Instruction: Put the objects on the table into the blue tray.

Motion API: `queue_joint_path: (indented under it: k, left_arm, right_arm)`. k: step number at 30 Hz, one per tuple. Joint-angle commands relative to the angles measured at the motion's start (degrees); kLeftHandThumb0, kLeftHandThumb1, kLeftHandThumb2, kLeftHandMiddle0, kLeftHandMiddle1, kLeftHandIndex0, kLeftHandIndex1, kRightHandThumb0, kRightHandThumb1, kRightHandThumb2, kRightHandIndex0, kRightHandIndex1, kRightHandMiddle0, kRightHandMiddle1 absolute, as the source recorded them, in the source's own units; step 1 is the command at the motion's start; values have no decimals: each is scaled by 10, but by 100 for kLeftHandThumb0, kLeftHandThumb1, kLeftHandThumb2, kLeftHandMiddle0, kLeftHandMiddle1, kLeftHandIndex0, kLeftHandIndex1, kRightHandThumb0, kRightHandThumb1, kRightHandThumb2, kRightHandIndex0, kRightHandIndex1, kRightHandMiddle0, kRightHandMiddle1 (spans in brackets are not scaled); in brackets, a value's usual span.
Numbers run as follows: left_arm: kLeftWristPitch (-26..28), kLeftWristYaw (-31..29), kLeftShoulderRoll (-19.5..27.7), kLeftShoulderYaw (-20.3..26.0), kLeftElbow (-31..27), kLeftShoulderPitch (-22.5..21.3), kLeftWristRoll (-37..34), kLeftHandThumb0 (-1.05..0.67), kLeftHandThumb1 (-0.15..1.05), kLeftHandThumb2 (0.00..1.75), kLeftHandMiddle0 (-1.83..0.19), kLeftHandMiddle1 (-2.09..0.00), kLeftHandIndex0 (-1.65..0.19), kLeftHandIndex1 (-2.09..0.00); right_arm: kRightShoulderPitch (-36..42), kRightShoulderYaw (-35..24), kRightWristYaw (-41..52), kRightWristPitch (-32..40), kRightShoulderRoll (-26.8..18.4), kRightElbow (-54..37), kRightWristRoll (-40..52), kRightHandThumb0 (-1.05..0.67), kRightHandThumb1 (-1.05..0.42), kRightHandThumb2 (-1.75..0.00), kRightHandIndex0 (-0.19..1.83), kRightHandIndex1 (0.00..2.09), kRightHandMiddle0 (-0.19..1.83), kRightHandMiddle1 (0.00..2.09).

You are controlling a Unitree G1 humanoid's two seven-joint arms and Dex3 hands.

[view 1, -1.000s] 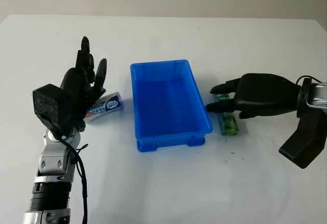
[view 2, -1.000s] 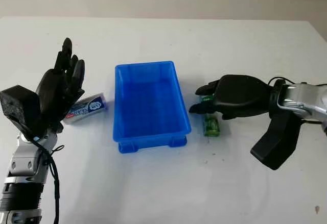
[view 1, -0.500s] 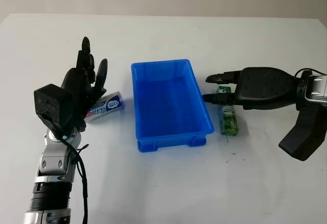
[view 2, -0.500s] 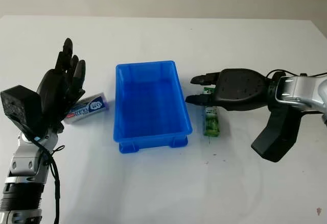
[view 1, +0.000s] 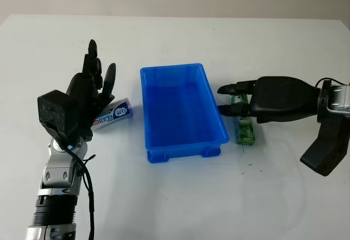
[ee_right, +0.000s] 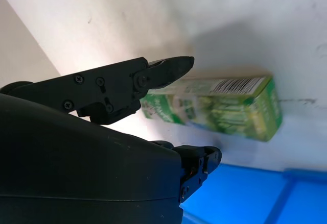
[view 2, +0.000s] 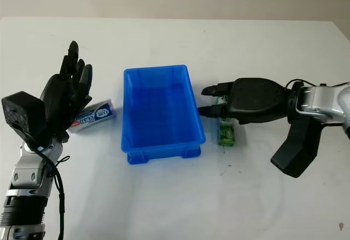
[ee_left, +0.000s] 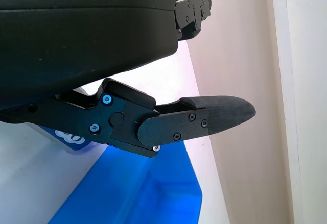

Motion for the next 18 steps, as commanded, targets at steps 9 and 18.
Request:
queue_joint_path:
  k: [9,18]
  left_arm:
    - [-3,-2,3,2,-7,-5,-2,-82,105,57,19,0,19,0]
    - [-2,-5,7,2,-11,-5,-2,-81,105,57,19,0,19,0]
  right_arm:
    - [1,2,48,-7,2,1,35,-26,-93,-4,33,10,32,10]
    - [-6,34,-79,7,14,26,-18,-30,-90,-5,29,172,46,128]
